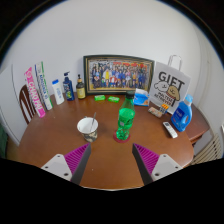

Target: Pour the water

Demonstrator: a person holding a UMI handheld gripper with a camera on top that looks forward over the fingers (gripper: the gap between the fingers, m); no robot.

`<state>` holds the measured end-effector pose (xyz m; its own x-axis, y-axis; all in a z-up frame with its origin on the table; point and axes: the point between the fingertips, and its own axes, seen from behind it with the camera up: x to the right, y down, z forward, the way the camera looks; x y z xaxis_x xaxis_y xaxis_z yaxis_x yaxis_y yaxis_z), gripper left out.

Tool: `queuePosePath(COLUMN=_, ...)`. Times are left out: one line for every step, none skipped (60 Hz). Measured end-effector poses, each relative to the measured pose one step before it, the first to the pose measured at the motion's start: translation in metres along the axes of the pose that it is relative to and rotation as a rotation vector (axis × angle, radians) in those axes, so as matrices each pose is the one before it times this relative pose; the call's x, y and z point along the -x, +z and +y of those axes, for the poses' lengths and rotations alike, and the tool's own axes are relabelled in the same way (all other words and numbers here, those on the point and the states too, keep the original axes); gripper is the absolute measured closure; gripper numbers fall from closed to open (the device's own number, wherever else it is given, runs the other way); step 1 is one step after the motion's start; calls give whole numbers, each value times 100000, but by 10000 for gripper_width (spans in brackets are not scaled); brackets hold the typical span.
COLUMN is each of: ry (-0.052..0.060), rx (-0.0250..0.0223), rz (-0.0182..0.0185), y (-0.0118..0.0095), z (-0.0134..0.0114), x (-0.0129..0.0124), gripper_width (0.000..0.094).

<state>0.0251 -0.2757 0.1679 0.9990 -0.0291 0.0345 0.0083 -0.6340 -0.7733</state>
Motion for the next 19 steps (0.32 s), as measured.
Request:
queuePosePath(ry=-117, rx=-202, rz=172, y=-246, z=3, x=97, gripper_width=81)
queuePosePath(ry=-160, rx=-180, rz=-79, y=-236, z=-21, x=34, gripper_width=82)
queuePosePath(ry=-121, rx=-137, rz=46, y=-215, z=-1, x=131, gripper_width=81)
queuePosePath(ry=85, rx=-110, rz=112, y=-179, z=54, x=226, gripper_width=80)
queuePosePath(ry=269, rx=15, rz=-36, y=-178, z=11, x=96, gripper_width=82)
queuePosePath(ry=353, rx=-42, rz=0, y=-152, z=-21, x=129, gripper_width=81)
queuePosePath(ry=214, rx=-195, rz=25, y=-141, z=3, x=45, gripper_width=82)
queuePosePath(ry=79, rx=-268, rz=86, y=-47, z=61, x=48, gripper_width=82)
queuePosePath(ry=-22, rx=-124, rz=251, y=-74, z=3, x=6, gripper_width=80)
queuePosePath(ry=-65, rx=-98, rz=239, y=-89, z=4, x=-7, gripper_width=80)
queuePosePath(ry=-94, rx=-94, rz=177, y=-77, z=1, x=-11, gripper_width=79)
queuePosePath(ry=-137, rx=-16, rz=95, y=-52, z=1, x=6, gripper_width=82)
queuePosePath(ry=-111, rx=237, rz=119, y=-44, z=73, x=21, gripper_width=81)
queuePosePath(ry=-62, rx=281, rz=101, y=-50, z=78, x=-14, gripper_width=81)
queuePosePath(ry=-116, rx=200, rz=172, y=-42, z=55, x=-15, gripper_width=82)
queuePosePath(ry=-267, rx=139, rz=144, y=-71, z=20, x=1, gripper_width=80)
queuePosePath(ry=-225, rx=-117, rz=165, y=17, z=55, x=128, gripper_width=82)
queuePosePath(ry=-320, rx=-192, rz=118, y=-74, z=-29, x=63, gripper_width=82)
queuePosePath(ry=-245, rx=-300, rz=116, y=-13, z=-24, x=29, gripper_width=81)
